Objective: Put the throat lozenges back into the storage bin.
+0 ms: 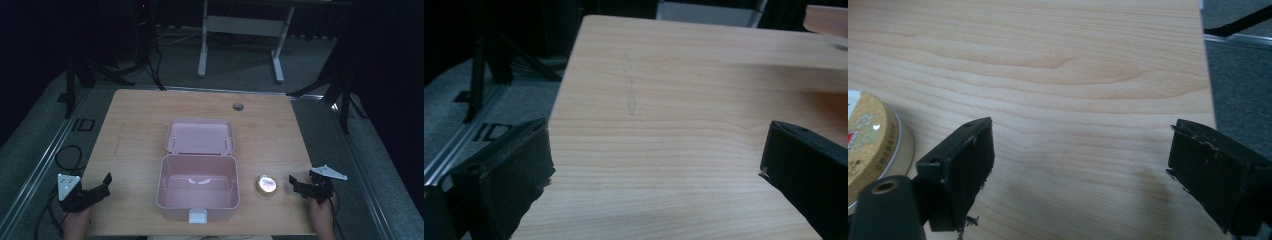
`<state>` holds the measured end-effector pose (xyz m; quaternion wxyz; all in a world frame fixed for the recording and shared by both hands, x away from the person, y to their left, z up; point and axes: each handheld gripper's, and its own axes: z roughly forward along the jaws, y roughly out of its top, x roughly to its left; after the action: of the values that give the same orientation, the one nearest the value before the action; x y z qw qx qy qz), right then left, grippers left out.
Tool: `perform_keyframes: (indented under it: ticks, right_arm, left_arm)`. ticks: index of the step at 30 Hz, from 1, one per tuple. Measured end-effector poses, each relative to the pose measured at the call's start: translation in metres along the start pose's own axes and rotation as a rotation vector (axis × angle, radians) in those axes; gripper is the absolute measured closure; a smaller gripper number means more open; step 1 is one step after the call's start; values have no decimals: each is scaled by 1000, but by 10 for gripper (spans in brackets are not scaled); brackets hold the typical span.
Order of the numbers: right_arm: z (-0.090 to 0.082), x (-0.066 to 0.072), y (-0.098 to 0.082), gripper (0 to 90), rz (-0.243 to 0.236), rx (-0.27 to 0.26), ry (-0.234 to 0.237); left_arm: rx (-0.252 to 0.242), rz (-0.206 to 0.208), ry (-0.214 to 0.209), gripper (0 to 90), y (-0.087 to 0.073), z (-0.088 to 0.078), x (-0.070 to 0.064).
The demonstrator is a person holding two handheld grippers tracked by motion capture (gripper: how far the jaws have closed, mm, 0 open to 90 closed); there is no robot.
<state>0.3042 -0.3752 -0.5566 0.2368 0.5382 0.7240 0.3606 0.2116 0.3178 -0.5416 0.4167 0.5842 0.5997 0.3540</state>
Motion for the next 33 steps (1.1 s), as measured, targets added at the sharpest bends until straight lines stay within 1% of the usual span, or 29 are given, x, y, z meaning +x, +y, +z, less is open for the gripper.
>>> perform_keyframes:
  ticks: [2, 3, 4, 5, 6, 7, 8, 9, 10, 11, 13, 14, 15, 16, 17, 19, 20, 22, 23, 26, 27, 28, 29, 33]
  right_arm:
    - [2, 0, 1, 110, -6, 15, -12]
    - [3, 0, 2, 110, -9, 34, 6]
    - [3, 0, 2, 110, -9, 34, 6]
    - [4, -1, 3, 110, -13, 57, 15]
    - [3, 0, 5, 132, -46, 86, 5]
    - [3, 0, 5, 132, -46, 86, 5]
    - [2, 0, 6, 132, -59, 95, 5]
    - [0, 0, 7, 132, -78, 118, 19]
    - [-1, 0, 7, 130, -87, 136, 25]
    - [-4, 0, 8, 131, -102, 151, 11]
    - [-7, -2, 10, 129, -114, 190, 37]
    - [-10, -3, 12, 130, -122, 204, 45]
    - [-13, -5, 13, 128, -131, 218, 63]
    - [-15, -6, 15, 127, -146, 236, 73]
    - [-19, -7, 17, 127, -164, 257, 77]
    - [-22, -9, 20, 127, -181, 299, 116]
    - [-24, -9, 22, 126, -198, 336, 133]
    - [-27, -9, 25, 126, -235, 372, 142]
    - [-29, -10, 27, 126, -252, 401, 160]
    - [-32, -7, 31, 127, -303, 459, 200]
    - [-34, -5, 33, 127, -326, 489, 224]
    - [-34, -3, 34, 127, -348, 503, 236]
    - [-36, 0, 35, 127, -381, 534, 260]
    - [-36, 9, 41, 127, -460, 633, 315]
  left_arm:
    - [8, -8, -10, 8, 0, 1, 0]
    - [10, -7, -2, 8, 0, 1, 0]
    - [10, -7, -2, 8, 0, 1, 0]
    - [16, -6, -12, 8, 0, 1, 0]
    - [18, 1, -8, 8, 0, 1, -1]
    - [22, 5, -7, 8, 0, 1, -1]
    - [23, 5, -13, 8, 0, 2, -1]
    - [23, 6, -11, 8, 0, 2, -2]
    - [24, 6, -12, 8, 1, 2, -1]
    - [23, 3, -12, 8, 1, 2, -1]
    - [20, -5, -13, 7, 1, 2, -1]
    - [22, -5, -13, 7, 1, 1, -1]
    - [19, -4, -8, 7, 1, 1, -1]
    - [21, -8, -15, 8, 1, 1, -1]
    - [20, -5, -10, 7, 1, 1, -1]
    - [22, -7, -15, 7, 1, 1, -1]
    - [21, -4, -10, 7, 1, 2, -1]
    - [24, 1, -12, 7, 1, 2, -1]
    - [23, 2, -12, 7, 1, 1, -2]
    - [19, -1, -15, 7, 1, 1, -2]
    - [20, -2, -19, 8, 1, 1, -1]
    - [18, -1, -12, 7, 1, 1, -2]
    - [18, -3, -18, 7, 1, 1, -1]
    - [23, 1, -19, 7, 1, 1, -1]
